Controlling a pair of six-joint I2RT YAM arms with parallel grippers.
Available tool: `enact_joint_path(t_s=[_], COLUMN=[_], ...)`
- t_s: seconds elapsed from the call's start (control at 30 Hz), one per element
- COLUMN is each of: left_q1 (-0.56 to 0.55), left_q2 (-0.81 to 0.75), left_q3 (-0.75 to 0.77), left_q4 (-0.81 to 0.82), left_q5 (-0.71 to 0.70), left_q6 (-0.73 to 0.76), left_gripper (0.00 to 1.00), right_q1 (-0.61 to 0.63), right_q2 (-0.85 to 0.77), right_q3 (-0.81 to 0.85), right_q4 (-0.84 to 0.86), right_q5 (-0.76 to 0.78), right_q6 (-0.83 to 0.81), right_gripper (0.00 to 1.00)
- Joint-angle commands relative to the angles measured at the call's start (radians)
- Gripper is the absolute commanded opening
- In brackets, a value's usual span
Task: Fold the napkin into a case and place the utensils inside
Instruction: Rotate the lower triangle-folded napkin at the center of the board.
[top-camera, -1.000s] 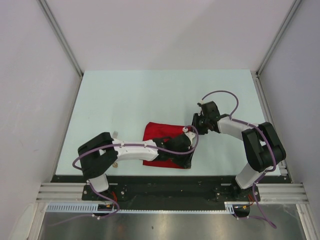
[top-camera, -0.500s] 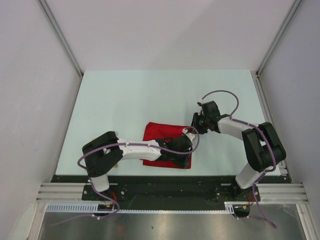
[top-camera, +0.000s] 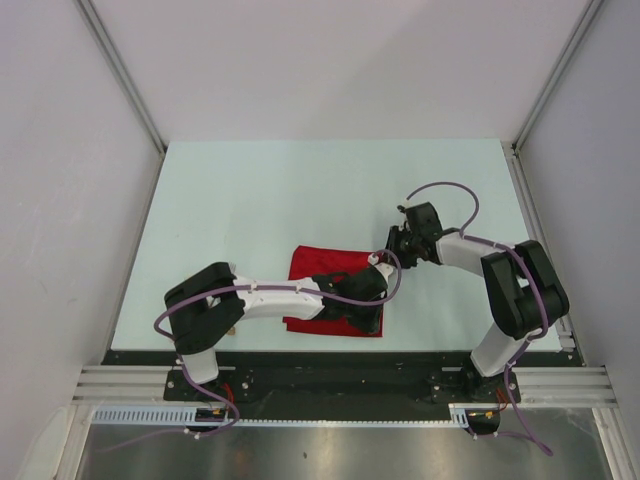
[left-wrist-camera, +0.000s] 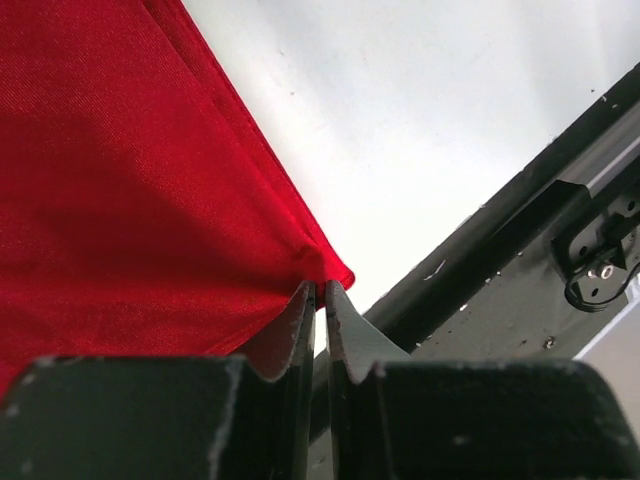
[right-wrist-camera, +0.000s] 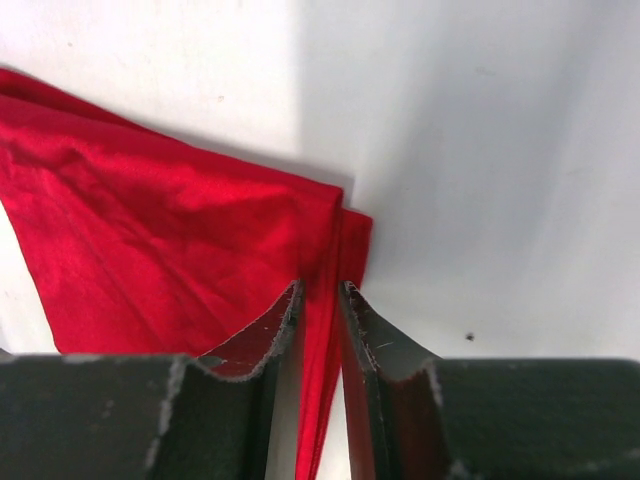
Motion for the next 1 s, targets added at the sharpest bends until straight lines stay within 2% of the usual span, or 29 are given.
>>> enact_joint_path(t_s=[0.0, 0.67, 0.97], left_q1=[-0.006, -0.006, -0.006], left_q2=[-0.021, 0.017, 0.028], left_q3=[0.037, 0.051, 0.051], left_q4=[0.006, -0.005, 0.010], left_q5=[0.036, 0.067, 0.092], left_q6=[-0.027, -0.062, -0.071], left_gripper=[0.11, 0.11, 0.13], right_q1=[-0.025, -0.037, -0.047], right_q2=[0.011, 0.067, 0.074], right_q3=[0.028, 0.060, 0.069], right_q4=[0.011, 0.040, 0.035], right_q5=[-0.009, -0.034, -0.022], right_q6=[-0.021, -0.010, -0.016], right_gripper=[0.25, 0.24, 0.14])
